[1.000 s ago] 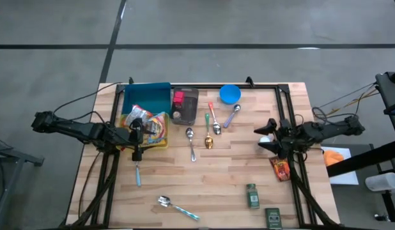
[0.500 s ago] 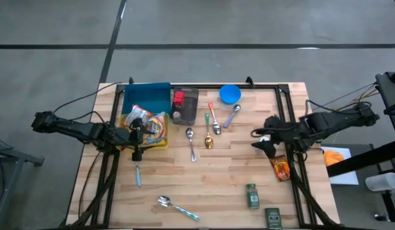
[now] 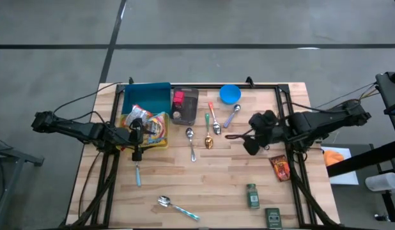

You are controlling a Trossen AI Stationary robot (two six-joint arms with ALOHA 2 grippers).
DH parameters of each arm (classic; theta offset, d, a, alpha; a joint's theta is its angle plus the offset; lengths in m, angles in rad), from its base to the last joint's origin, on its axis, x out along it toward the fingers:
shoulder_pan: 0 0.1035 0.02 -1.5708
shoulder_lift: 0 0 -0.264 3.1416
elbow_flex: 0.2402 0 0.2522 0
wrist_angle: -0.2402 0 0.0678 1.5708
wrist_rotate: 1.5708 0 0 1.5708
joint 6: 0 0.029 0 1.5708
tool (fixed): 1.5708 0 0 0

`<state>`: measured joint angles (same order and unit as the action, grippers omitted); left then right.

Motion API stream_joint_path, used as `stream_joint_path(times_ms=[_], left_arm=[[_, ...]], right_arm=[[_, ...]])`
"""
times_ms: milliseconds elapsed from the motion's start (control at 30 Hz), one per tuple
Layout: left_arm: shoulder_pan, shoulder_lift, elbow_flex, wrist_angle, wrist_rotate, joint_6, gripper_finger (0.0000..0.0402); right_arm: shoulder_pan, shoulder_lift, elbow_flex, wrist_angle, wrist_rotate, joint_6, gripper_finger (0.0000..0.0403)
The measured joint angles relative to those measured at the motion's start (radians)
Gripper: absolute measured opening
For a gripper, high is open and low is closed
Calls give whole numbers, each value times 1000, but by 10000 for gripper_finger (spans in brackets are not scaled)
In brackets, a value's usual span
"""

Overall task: Pick & Place Food Item
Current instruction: Put the white seasoning bottle into the black bin

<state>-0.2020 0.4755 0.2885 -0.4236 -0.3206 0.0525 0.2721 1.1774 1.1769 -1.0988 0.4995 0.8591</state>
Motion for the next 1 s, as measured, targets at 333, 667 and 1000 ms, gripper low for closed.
stream_joint_path(times_ms=[333,667,1000], left_arm=[[0,0,0,0,0,0,271],[0,0,0,0,0,-3,271],[0,0,0,0,0,-3,271]], right_arm=[[-2,81,93,-428,-45,459,351],[-1,40,-36,-351,-140,470,351],[-1,-39,-231,-227,-170,607,351]])
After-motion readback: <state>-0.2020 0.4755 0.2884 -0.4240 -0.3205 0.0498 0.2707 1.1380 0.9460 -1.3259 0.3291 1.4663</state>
